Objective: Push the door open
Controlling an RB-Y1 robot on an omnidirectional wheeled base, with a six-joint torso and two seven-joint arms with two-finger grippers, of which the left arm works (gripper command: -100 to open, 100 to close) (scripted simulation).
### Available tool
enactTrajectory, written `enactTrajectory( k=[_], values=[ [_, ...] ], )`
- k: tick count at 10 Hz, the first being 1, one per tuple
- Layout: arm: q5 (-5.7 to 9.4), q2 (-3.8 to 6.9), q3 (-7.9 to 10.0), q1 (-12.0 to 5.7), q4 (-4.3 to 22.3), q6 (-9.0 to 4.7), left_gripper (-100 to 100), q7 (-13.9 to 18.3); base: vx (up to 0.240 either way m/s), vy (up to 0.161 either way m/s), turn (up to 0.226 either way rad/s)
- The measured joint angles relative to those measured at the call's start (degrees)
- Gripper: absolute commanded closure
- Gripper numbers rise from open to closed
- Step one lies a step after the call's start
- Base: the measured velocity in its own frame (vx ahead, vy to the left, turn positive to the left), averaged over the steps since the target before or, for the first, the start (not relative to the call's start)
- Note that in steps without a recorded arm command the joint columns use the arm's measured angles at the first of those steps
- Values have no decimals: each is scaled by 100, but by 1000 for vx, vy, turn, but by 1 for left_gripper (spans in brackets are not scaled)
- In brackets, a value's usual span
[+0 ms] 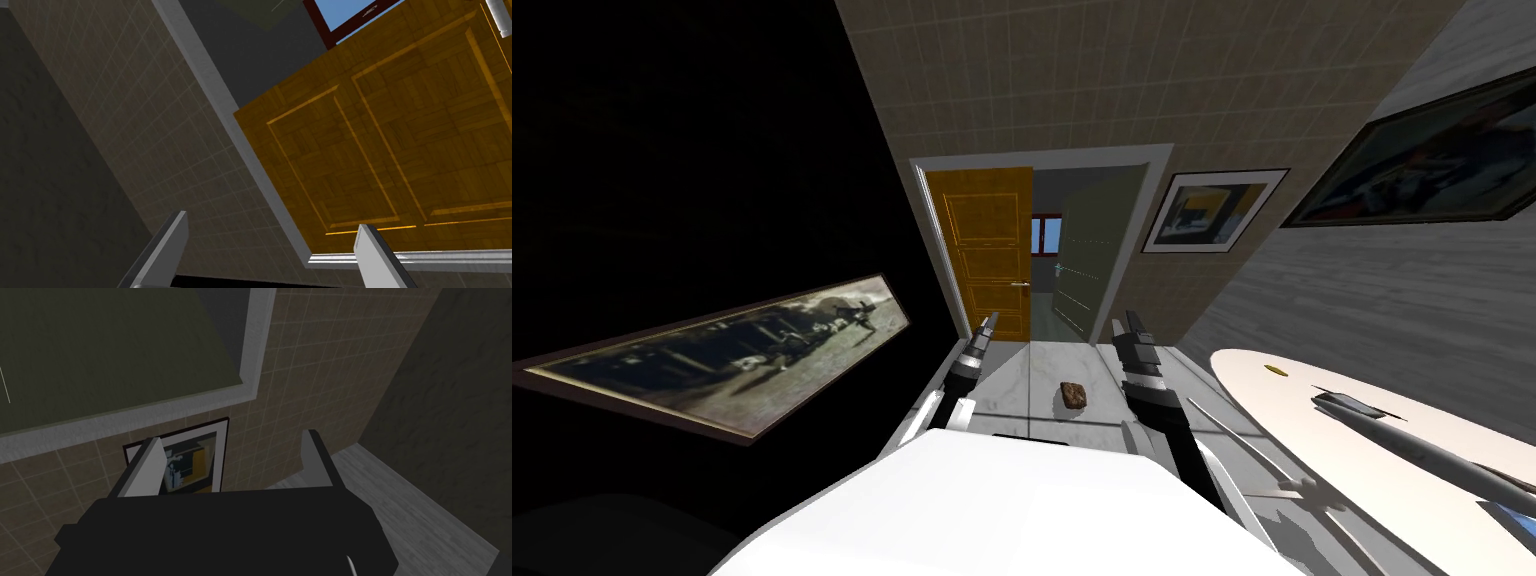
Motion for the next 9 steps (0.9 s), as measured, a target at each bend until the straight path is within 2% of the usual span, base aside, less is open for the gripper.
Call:
enactTrajectory(
  k=[5,6,7,9],
  values=[
    [-561,86,-195,-271,405,480,-100,-344,71,73,8],
    [-671,129,-225,-327,474,590,-100,-401,98,71,8],
    [-806,87,-271,-389,631,650,-100,-502,94,67,9],
    [-1054,104,-357,-530,833,854,-100,-663,78,59,8]
  ],
)
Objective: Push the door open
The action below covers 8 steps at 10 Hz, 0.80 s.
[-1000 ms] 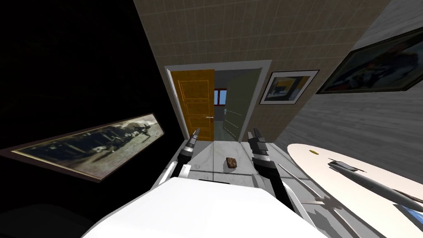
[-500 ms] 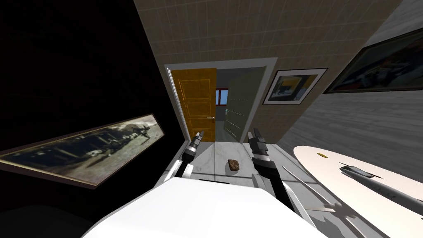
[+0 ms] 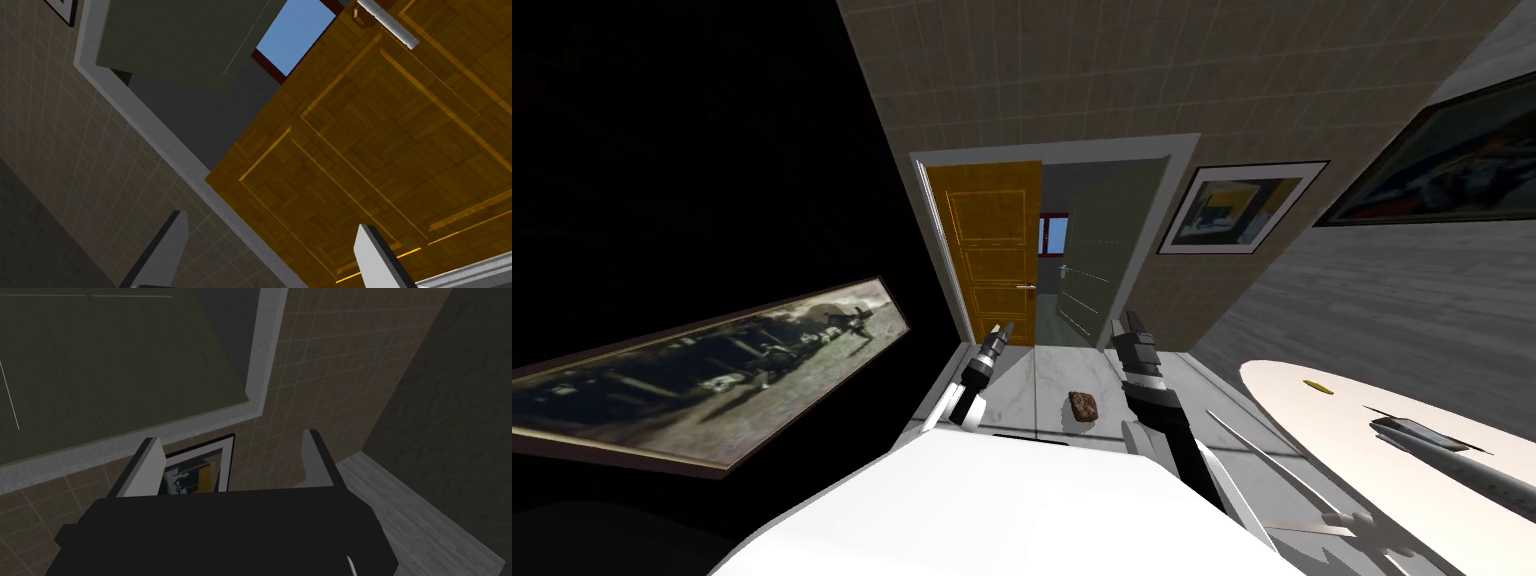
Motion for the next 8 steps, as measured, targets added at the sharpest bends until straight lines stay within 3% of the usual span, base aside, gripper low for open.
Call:
enactTrajectory(
  k=[3,4,6,8],
  values=[
    [-376,55,-148,-217,256,369,-100,-219,96,81,7],
    [-506,75,-203,-215,303,468,-100,-299,104,65,12],
    [-790,12,-282,-343,577,617,-100,-507,90,74,7],
    [-1047,65,-396,-420,696,852,-100,-657,82,67,8]
  ],
)
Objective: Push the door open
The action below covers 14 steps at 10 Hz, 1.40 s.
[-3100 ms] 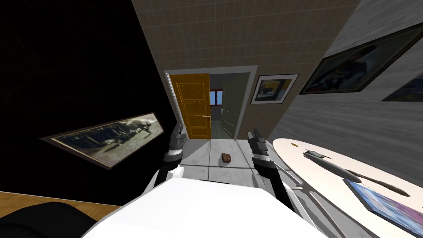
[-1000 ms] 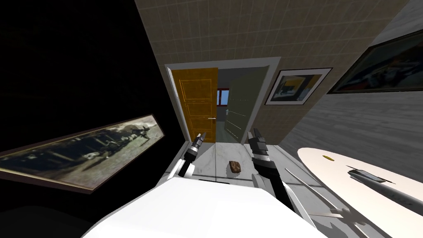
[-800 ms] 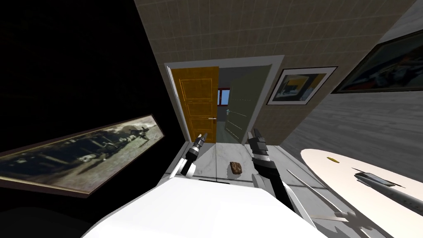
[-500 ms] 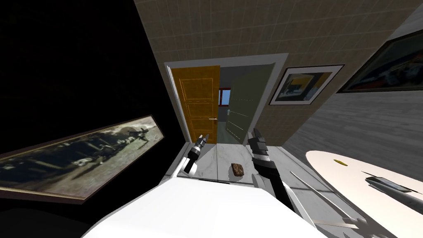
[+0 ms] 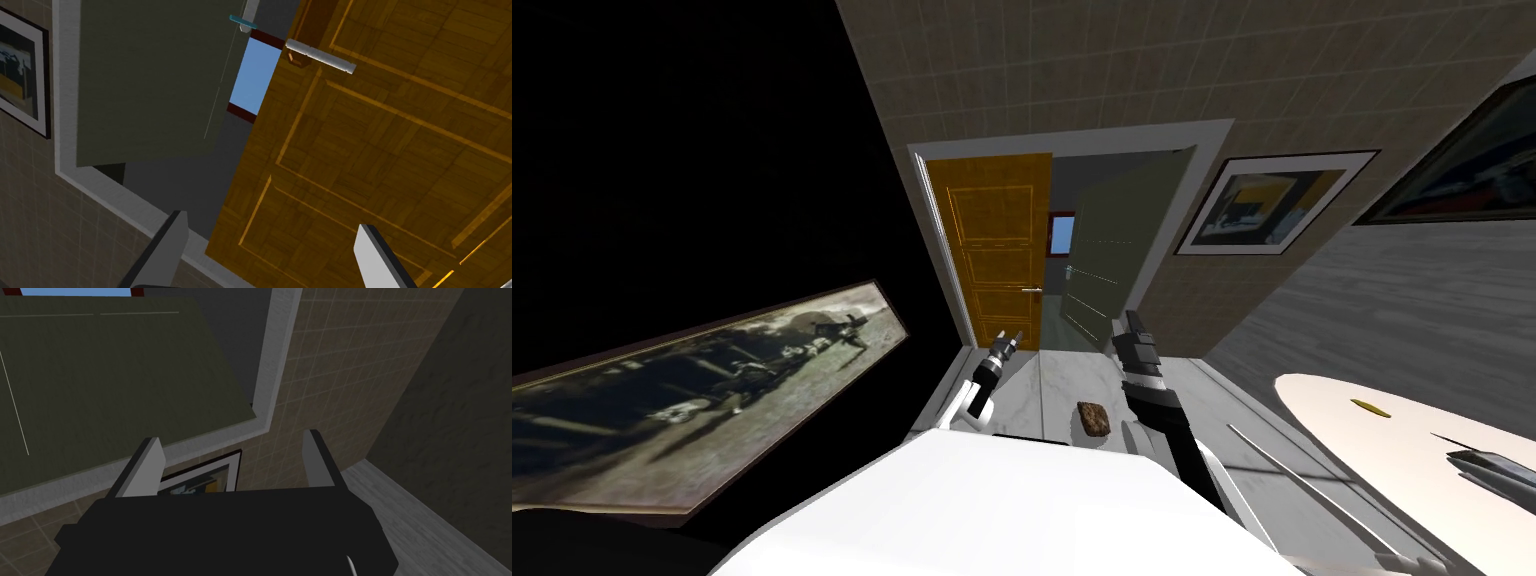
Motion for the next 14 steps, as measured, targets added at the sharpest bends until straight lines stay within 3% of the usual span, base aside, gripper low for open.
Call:
enactTrajectory(
  k=[1,2,3,10,14],
  values=[
    [-114,53,-69,-120,79,175,-100,-57,93,71,4],
    [-245,58,-91,-169,196,267,-100,-133,93,73,8],
    [-405,1,-136,-234,334,347,-100,-242,93,42,3],
    [-1323,53,-509,-688,996,1168,-100,-830,99,52,7],
    [-1886,17,-672,-930,1418,1571,-100,-1163,90,50,4]
  ],
)
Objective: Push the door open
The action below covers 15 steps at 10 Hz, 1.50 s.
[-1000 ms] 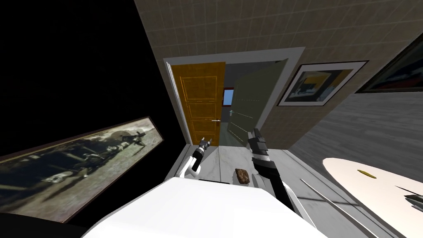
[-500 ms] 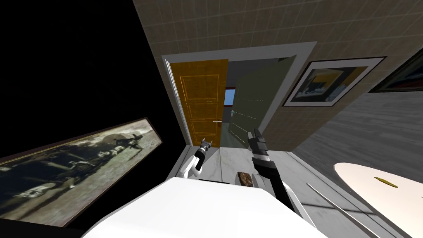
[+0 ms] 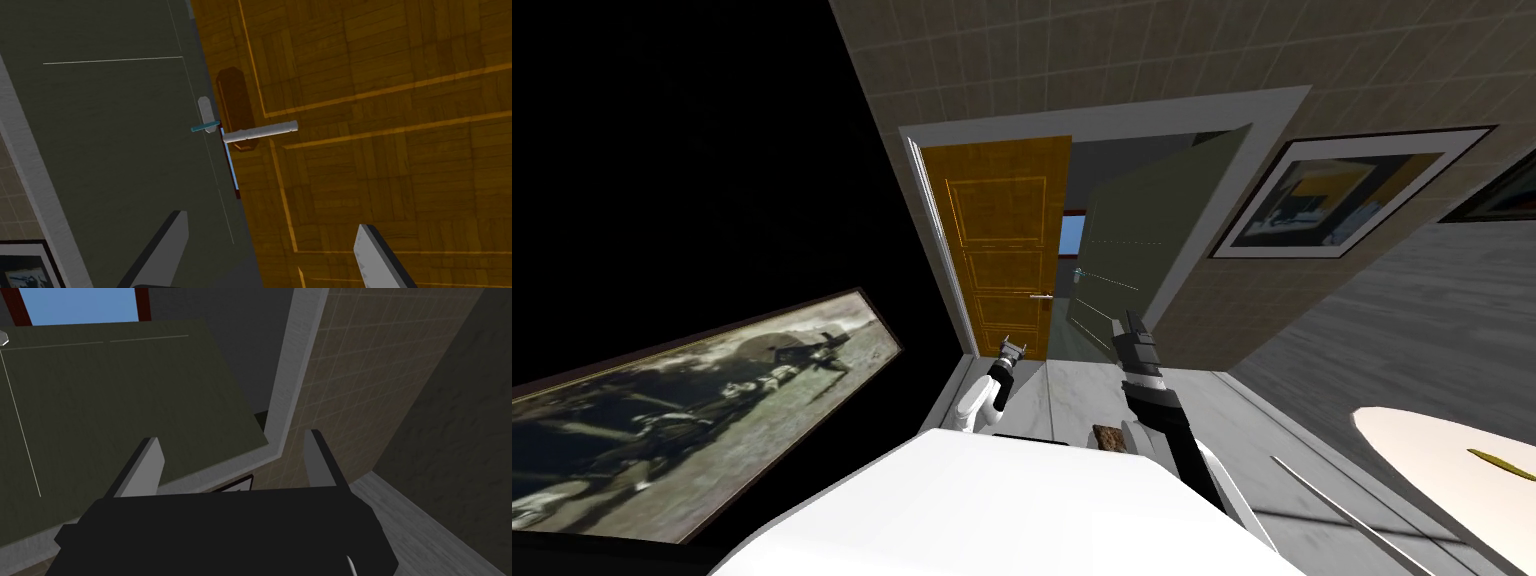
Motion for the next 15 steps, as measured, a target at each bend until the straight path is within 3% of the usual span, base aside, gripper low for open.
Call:
enactTrajectory(
  k=[3,6,15],
  values=[
    [-342,10,-171,-207,277,359,-100,-267,94,41,4],
    [-799,-52,-292,-381,593,651,-100,-484,99,23,3],
    [-1851,-130,-692,-879,1371,1544,-100,-1170,86,11,1]
  ],
)
